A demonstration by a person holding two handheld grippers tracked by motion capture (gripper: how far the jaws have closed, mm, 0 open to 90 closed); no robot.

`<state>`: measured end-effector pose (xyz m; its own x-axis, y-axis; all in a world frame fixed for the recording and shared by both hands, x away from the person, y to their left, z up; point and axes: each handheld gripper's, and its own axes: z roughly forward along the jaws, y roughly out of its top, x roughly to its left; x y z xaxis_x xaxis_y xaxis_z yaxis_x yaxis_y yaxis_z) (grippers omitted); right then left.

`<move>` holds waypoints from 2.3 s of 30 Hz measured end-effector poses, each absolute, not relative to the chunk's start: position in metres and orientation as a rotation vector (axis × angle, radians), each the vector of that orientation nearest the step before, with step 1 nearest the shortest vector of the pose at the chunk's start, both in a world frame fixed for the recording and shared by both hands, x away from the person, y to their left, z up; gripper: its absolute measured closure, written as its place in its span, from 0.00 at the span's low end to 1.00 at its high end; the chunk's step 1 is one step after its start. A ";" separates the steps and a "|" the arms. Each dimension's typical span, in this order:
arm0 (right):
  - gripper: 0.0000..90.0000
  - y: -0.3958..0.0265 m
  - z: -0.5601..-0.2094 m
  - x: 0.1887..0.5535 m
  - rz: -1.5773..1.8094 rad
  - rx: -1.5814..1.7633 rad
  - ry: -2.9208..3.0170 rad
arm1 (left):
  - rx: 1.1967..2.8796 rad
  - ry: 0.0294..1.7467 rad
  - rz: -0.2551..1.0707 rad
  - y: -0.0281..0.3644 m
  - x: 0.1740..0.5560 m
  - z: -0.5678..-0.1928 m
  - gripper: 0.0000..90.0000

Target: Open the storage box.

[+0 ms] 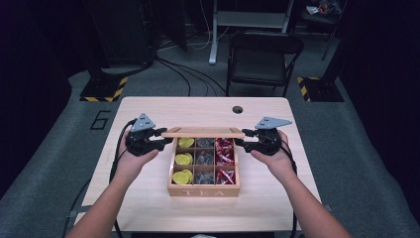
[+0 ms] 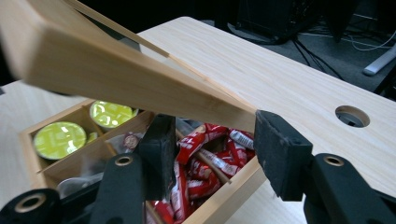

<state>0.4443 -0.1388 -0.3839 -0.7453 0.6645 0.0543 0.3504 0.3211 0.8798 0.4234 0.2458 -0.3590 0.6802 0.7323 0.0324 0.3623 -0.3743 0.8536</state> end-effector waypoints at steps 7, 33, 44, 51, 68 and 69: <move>0.57 -0.136 -0.387 0.457 1.432 0.930 2.228 | 1.985 0.854 0.504 0.246 0.429 -0.354 0.65; 0.61 -0.134 -0.376 0.476 1.446 0.942 2.181 | 1.976 0.902 0.541 0.241 0.465 -0.371 0.63; 0.62 -0.133 -0.372 0.483 1.458 0.969 2.174 | 1.942 0.911 0.525 0.240 0.482 -0.380 0.67; 0.62 -0.133 -0.370 0.488 1.467 0.980 2.164 | 1.944 0.916 0.528 0.240 0.486 -0.378 0.68; 0.60 -0.131 -0.388 0.500 1.395 1.011 2.176 | 1.946 0.930 0.509 0.240 0.495 -0.374 0.69; 0.60 -0.130 -0.390 0.502 1.390 1.019 2.172 | 1.947 0.933 0.515 0.240 0.496 -0.373 0.69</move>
<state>0.5019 -0.1304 -0.3897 -0.6719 0.7370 0.0735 0.3754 0.2533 0.8916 0.4956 0.2399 -0.3730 0.6304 0.7762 -0.0088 0.4066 -0.3206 0.8555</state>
